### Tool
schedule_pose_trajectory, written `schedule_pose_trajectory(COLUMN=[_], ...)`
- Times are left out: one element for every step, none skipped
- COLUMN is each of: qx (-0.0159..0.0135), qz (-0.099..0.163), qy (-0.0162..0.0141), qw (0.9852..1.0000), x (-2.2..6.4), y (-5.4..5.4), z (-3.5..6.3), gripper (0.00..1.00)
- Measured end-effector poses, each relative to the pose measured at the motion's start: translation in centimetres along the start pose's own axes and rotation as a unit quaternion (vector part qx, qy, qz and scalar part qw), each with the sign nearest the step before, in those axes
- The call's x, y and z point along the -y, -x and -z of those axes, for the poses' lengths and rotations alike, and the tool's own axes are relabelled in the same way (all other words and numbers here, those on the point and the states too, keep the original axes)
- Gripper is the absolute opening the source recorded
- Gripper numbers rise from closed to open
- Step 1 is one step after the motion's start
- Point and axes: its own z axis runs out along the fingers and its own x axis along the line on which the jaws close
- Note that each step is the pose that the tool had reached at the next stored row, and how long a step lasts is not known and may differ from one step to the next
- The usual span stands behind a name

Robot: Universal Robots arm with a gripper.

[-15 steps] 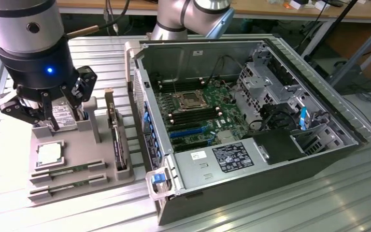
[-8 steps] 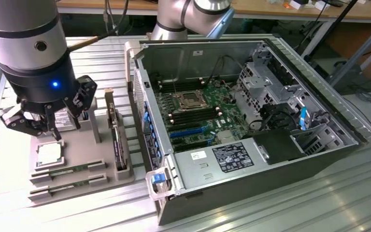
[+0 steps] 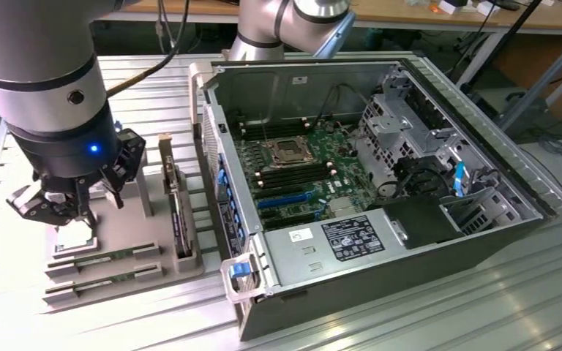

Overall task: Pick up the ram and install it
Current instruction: 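Pick up the ram and move it above insertion slot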

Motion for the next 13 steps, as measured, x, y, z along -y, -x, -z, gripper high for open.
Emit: schedule_pose_trajectory(qx=[-0.0002, -0.0005, -0.0008, -0.0012, -0.0021, -0.0032, -0.0041, -0.0048, -0.0059, -0.0065, -0.0071, -0.0079, -0.0086], qz=[0.005, 0.012, 0.018, 0.025, 0.041, 0.057, 0.072, 0.083, 0.098, 0.107, 0.117, 0.13, 0.14], qy=[0.0002, 0.0005, 0.0008, 0.0011, 0.0016, 0.0019, 0.0021, 0.0023, 0.0025, 0.0027, 0.0028, 0.003, 0.0032], qw=[1.0, 0.9999, 0.9998, 0.9997, 0.9992, 0.9983, 0.9974, 0.9966, 0.9952, 0.9942, 0.9931, 0.9915, 0.9901], x=[0.08, 0.18, 0.27, 0.37, 0.49, 0.52, 0.54, 0.55, 0.57, 0.58, 0.59, 0.6, 0.61], y=[-0.1, -0.1, -0.2, -0.3, -0.4, -0.4, -0.4, -0.4, -0.4, -0.4, -0.4, -0.4, -0.4], z=[-0.13, -0.31, -0.46, -0.64, -0.97, -1.19, -1.39, -1.53, -1.73, -1.86, -1.99, -2.16, -2.3], gripper=[0.42, 0.42, 0.42, 0.42, 0.42, 0.42, 0.42, 0.42, 0.42, 0.42, 0.42, 0.42, 0.42])
